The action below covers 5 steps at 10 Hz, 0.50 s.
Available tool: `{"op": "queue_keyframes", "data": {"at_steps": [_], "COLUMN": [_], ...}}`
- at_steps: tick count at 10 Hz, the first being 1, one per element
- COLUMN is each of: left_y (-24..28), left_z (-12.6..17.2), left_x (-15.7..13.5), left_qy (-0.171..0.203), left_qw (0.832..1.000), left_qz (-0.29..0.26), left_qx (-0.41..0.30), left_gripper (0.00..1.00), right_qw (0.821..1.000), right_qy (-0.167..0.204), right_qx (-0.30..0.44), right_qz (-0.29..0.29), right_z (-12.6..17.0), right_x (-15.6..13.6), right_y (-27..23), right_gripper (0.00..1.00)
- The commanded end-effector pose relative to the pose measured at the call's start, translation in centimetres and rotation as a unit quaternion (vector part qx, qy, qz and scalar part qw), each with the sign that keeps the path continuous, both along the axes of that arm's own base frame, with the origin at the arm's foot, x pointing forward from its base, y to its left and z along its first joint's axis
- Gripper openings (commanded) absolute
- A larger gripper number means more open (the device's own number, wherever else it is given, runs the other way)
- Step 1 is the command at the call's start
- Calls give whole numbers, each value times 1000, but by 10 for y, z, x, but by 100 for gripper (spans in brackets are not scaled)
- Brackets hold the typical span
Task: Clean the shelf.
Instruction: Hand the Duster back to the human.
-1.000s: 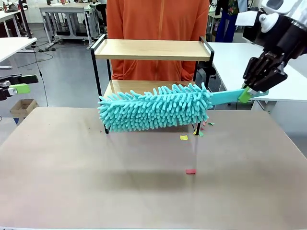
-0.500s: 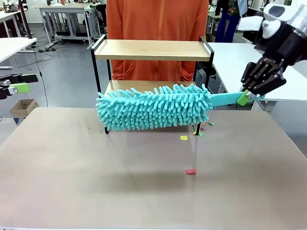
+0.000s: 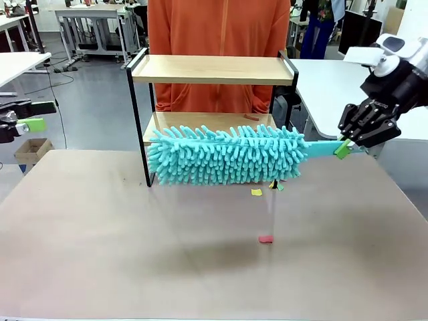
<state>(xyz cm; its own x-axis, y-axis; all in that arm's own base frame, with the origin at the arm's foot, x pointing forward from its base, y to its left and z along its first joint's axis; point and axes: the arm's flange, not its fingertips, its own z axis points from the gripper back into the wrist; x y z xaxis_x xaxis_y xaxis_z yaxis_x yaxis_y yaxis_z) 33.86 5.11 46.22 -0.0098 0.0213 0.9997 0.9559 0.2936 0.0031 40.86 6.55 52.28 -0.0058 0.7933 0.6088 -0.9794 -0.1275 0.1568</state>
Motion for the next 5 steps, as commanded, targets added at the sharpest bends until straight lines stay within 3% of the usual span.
{"op": "queue_keyframes", "data": {"at_steps": [1,3,5], "left_y": [-32,-57,-87], "left_z": [19,21,16], "left_x": [-43,-68,-80], "left_qy": [-34,-37,-5], "left_qw": [999,999,999], "left_qz": [18,6,-36], "left_qx": [-4,-11,7], "left_gripper": [100,100,100], "right_qw": [1000,1000,1000], "right_qy": [-2,0,0], "right_qx": [-18,0,0], "right_qz": [19,0,0], "right_z": [5,0,0], "right_x": [5,0,0], "right_y": [-3,0,0], "right_gripper": [13,13,13]}}
